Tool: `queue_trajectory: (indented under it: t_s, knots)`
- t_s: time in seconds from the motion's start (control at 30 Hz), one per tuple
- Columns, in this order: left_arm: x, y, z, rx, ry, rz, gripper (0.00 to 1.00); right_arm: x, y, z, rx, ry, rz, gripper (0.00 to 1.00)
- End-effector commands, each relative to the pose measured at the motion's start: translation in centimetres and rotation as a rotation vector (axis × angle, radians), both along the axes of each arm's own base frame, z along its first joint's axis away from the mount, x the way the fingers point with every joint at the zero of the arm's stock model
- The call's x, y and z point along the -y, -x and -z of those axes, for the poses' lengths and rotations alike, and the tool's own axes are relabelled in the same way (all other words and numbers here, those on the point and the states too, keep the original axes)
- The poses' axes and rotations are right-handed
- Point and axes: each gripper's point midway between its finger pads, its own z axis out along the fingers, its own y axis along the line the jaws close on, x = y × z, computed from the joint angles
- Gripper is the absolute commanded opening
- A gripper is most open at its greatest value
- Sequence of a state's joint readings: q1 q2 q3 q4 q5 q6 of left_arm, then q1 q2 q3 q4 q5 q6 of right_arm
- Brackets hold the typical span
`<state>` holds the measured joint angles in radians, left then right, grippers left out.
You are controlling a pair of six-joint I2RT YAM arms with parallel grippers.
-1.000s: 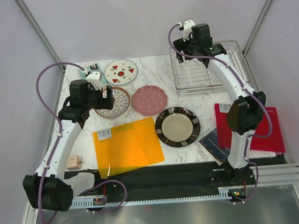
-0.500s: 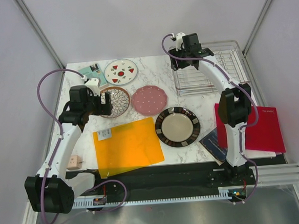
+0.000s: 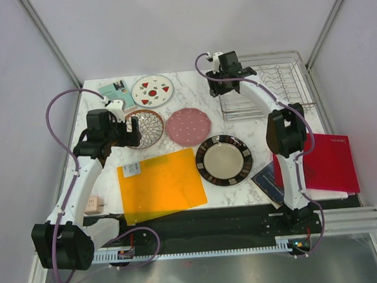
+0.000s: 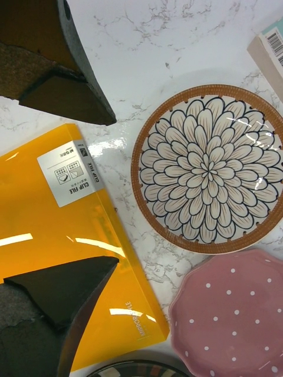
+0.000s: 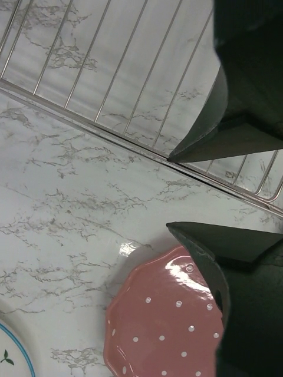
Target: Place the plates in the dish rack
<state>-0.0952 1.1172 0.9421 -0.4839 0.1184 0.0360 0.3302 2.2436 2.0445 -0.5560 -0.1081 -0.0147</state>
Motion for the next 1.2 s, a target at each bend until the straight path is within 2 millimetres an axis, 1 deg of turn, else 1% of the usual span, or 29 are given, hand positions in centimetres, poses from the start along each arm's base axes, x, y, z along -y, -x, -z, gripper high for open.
queue_trajectory:
  t_s: [0.0,0.13,0.17,0.2,0.23,0.27,0.3,0.33,0.37,0.4,0.43,0.5,0.53,0.6,0.7,0.73,0.77,0.8,0.83,0.87,0.9,0.93,0.97,1.0,1.03,1.07,1.1,1.13,1.17]
  knots:
    - [0.7,-0.1,-0.8,0.008,0.071,-0.011,0.99,0.0,-1.8,-1.6,0.071,0.010,0.047,0.50]
    - [0.8,-0.1,-0.6,0.000,0.081,-0.009,0.99,0.4,-2.1,-1.3,0.078,0.034,0.073,0.42]
    - [0.8,-0.2,-0.6,0.000,0.081,-0.009,0.99,0.5,-2.1,-1.3,0.079,0.038,0.078,0.37]
    - [0.8,-0.2,-0.6,-0.002,0.081,-0.011,0.99,1.1,-2.2,-1.0,0.082,0.063,0.101,0.34]
    - [0.8,-0.2,-0.6,-0.001,0.083,-0.009,0.99,1.0,-2.1,-1.1,0.086,0.072,0.097,0.32]
    - [0.8,-0.2,-0.6,-0.003,0.086,-0.009,0.98,1.3,-2.2,-1.1,0.087,0.080,0.102,0.26]
    - [1.0,-0.2,-0.6,-0.003,0.089,-0.006,0.98,1.6,-2.1,-1.0,0.088,0.100,0.112,0.22]
    - [1.0,-0.2,-0.7,0.000,0.090,-0.004,0.98,1.5,-1.9,-1.3,0.093,0.106,0.109,0.19]
    - [1.1,-0.2,-0.7,-0.002,0.095,-0.005,0.98,1.7,-1.8,-1.4,0.099,0.126,0.103,0.07]
    - [1.1,-0.2,-0.7,-0.004,0.099,-0.006,0.98,1.7,-1.7,-1.5,0.104,0.140,0.096,0.02]
    - [1.3,-0.2,-0.8,-0.004,0.106,0.000,0.98,1.4,-1.3,-2.0,0.113,0.152,0.083,0.00]
    - [1.4,-0.2,-0.9,0.001,0.119,0.002,0.98,1.0,-1.2,-3.3,0.136,0.173,0.051,0.00]
    - [1.6,-0.1,-1.1,0.004,0.129,0.008,0.98,0.6,-0.5,-3.7,0.128,0.186,0.030,0.00]
    - [1.7,0.0,-1.3,0.013,0.135,0.014,0.98,-0.4,0.0,-5.5,0.154,0.200,-0.022,0.00]
    - [2.0,0.0,-1.5,0.021,0.143,0.026,0.98,-1.2,1.8,-7.6,0.172,0.248,-0.090,0.00]
    - [2.0,0.0,-1.5,0.022,0.141,0.031,0.98,-1.1,2.7,-8.8,0.180,0.257,-0.102,0.00]
    - [2.0,0.0,-1.5,0.022,0.141,0.031,0.98,-1.1,3.2,-9.2,0.181,0.271,-0.111,0.00]
    - [2.0,0.0,-1.5,0.022,0.140,0.032,0.98,-1.2,4.2,-9.0,0.170,0.295,-0.139,0.00]
    - [2.0,0.1,-1.4,0.022,0.141,0.031,0.97,-0.8,5.3,-10.2,0.173,0.302,-0.151,0.00]
    - [2.1,0.1,-1.4,0.019,0.144,0.031,0.97,-0.7,5.9,-10.5,0.174,0.314,-0.167,0.00]
    - [2.1,0.1,-1.3,0.014,0.147,0.030,0.97,-0.7,6.8,-10.3,0.162,0.328,-0.185,0.00]
    - [2.3,0.1,-1.2,0.012,0.156,0.034,0.97,-0.3,7.8,-11.8,0.186,0.346,-0.206,0.00]
    - [2.3,0.2,-0.9,0.002,0.161,0.036,0.97,0.0,8.4,-12.3,0.196,0.363,-0.217,0.00]
    - [2.5,0.2,-0.8,-0.002,0.168,0.038,0.96,0.2,9.0,-12.2,0.193,0.384,-0.235,0.00]
    - [2.7,0.3,-0.6,-0.013,0.180,0.045,0.96,0.9,9.9,-13.9,0.229,0.414,-0.267,0.00]
    - [2.8,0.3,-0.5,-0.019,0.186,0.047,0.95,1.1,10.4,-14.3,0.237,0.429,-0.290,0.00]
    - [3.0,0.3,-0.4,-0.022,0.191,0.052,0.95,1.5,11.1,-14.1,0.230,0.456,-0.321,0.00]
    - [3.2,0.3,-0.1,-0.034,0.203,0.059,0.95,2.2,12.3,-15.0,0.240,0.472,-0.337,0.00]
    - [3.3,0.2,-0.3,-0.030,0.207,0.061,0.94,2.8,12.8,-15.1,0.247,0.516,-0.380,0.00]
